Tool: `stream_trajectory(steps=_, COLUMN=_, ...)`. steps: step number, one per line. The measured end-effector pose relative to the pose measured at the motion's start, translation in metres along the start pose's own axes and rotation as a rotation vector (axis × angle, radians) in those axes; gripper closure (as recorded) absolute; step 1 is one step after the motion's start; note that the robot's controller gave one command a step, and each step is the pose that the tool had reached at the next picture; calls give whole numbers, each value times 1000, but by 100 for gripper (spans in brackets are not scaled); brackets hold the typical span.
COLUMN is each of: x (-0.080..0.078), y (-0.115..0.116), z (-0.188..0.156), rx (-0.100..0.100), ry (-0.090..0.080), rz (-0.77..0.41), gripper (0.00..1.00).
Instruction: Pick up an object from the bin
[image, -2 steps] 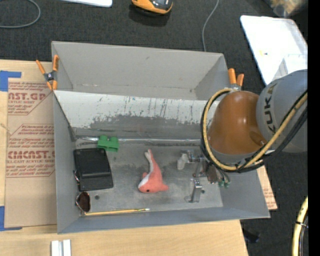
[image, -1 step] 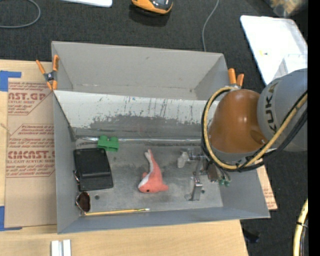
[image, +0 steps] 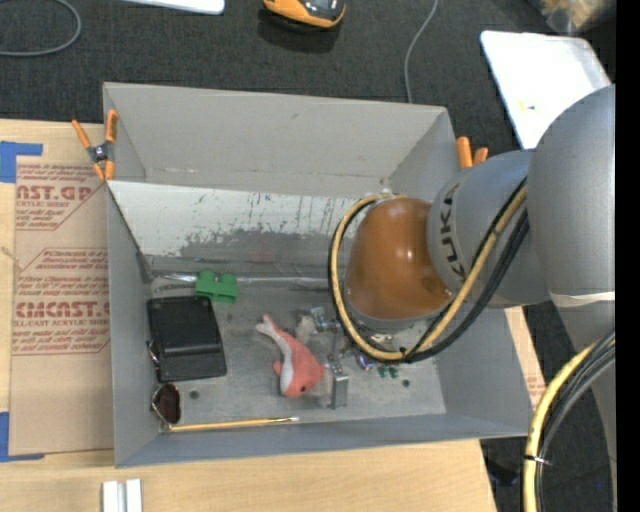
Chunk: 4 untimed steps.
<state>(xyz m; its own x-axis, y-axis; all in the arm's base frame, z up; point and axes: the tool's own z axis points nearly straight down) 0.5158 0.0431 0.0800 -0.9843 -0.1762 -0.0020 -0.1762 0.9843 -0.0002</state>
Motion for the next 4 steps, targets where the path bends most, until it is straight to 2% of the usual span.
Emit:
stream_trajectory(steps=1, x=-6, y=44, z=-27, rx=0, ry=-5, rz=-67, gripper=0)
stream_trajectory(steps=2, x=8, y=49, z=-21, rx=-2, ry=4, rz=2, gripper=0)
stream_trajectory(steps=3, x=4, y=46, z=12, rx=0, ry=-2, rz=-138, gripper=0)
stream_trajectory(steps=4, x=-15, y=35, z=10, rx=-2, ry=-2, rz=-202, gripper=100)
